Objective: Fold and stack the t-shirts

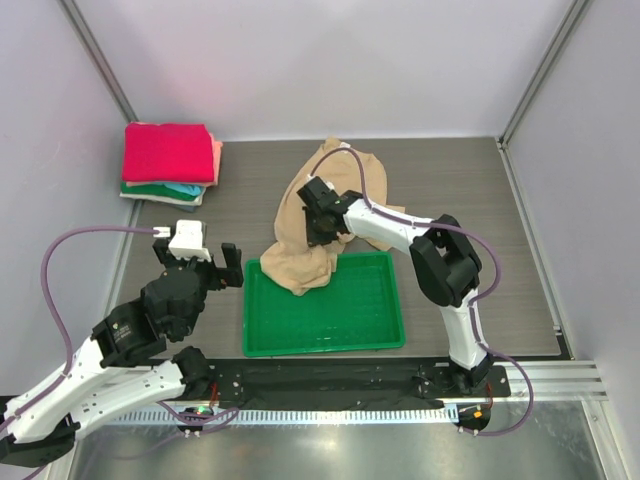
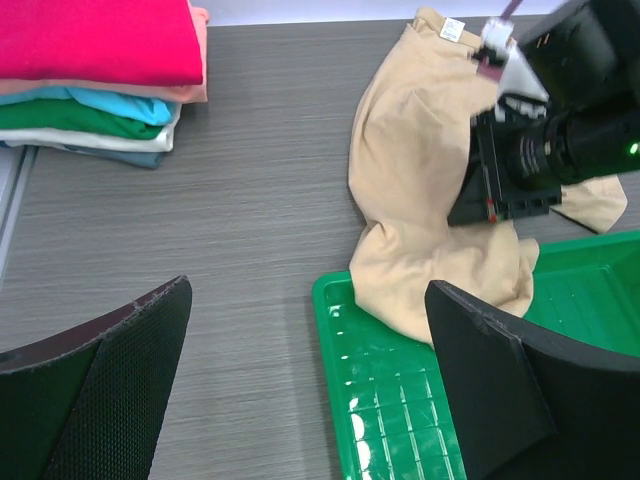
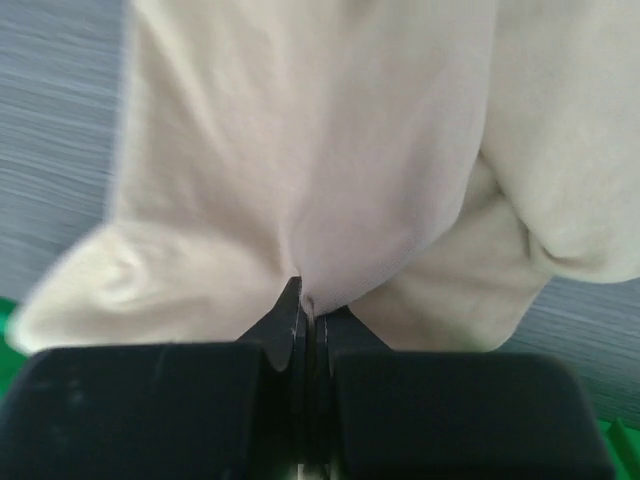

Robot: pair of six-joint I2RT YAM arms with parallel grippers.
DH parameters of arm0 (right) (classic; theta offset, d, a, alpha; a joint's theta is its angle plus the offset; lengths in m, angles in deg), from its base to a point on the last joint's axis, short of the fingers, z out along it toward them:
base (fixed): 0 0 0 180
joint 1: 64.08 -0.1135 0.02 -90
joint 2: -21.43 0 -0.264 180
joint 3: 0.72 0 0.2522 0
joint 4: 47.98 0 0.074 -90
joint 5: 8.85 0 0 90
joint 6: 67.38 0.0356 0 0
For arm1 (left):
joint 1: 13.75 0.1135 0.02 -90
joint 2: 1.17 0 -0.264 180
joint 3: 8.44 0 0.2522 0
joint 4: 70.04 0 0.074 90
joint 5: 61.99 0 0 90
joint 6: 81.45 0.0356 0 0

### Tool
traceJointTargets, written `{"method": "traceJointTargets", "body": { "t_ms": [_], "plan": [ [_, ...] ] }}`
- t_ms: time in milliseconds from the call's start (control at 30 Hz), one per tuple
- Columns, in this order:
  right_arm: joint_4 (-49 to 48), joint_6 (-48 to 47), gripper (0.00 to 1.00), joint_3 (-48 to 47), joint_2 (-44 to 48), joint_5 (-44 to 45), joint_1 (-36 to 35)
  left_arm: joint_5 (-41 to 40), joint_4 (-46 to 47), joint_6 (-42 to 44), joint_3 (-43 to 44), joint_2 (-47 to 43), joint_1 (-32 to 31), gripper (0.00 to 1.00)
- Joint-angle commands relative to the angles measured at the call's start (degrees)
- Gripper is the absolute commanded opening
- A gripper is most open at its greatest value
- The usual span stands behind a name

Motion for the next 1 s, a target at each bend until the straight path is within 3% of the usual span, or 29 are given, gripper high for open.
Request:
{"method": "traceJointTargets", "body": {
  "t_ms": [0,133,300,333,367,400,433,500,700,867,967],
  "plan": [
    [-1.68,-0.82,0.01,-8.63,3.46,-0.12,0.11,-1.96,0.98,0.04,0.23,-0.2,0.15,1.0],
    [-2.91,-0.56,0.01,-20.13,6.01,4.71,1.07,-1.96,0.89,0.04,0.32,0.24,0.06,1.0],
    [-6.08,-2.84,0.02,-23.94,5.68,10.25,1.95,-2.05,0.8,0.04,0.32,0.24,0.06,1.0],
    [-5.99,-3.11,0.13,-23.08,5.14,9.38,2.22,-2.05,0.89,0.04,0.41,0.24,0.15,1.0],
    [-5.73,-3.2,0.35,-22.28,4.7,8.5,2.66,-2.05,0.72,-0.04,0.41,0.16,0.15,1.0],
    [-3.64,-3.37,0.79,-21.67,3.22,6.84,3.18,-2.05,0.72,-0.04,0.32,0.16,0.06,1.0],
    [-1.35,-3.46,0.86,-21.49,2.51,7.0,3.54,-2.05,0.72,-0.04,0.32,0.07,0.15,1.0],
    [4.09,-3.81,0.92,-17.39,3.98,11.88,3.98,-1.96,0.8,-0.04,0.23,0.07,0.06,1.0],
    [3.5,-4.95,0.99,6.08,22.25,21.32,6.61,-0.73,0.63,-0.13,0.58,0.86,0.06,1.0],
    [8.15,-0.84,1.0,23.41,37.36,21.68,7.93,-0.29,0.71,-0.22,0.67,0.6,0.15,1.0],
    [10.09,3.29,1.0,31.84,42.12,17.05,7.85,-0.38,0.63,-0.31,0.67,0.33,0.15,1.0]
  ]
}}
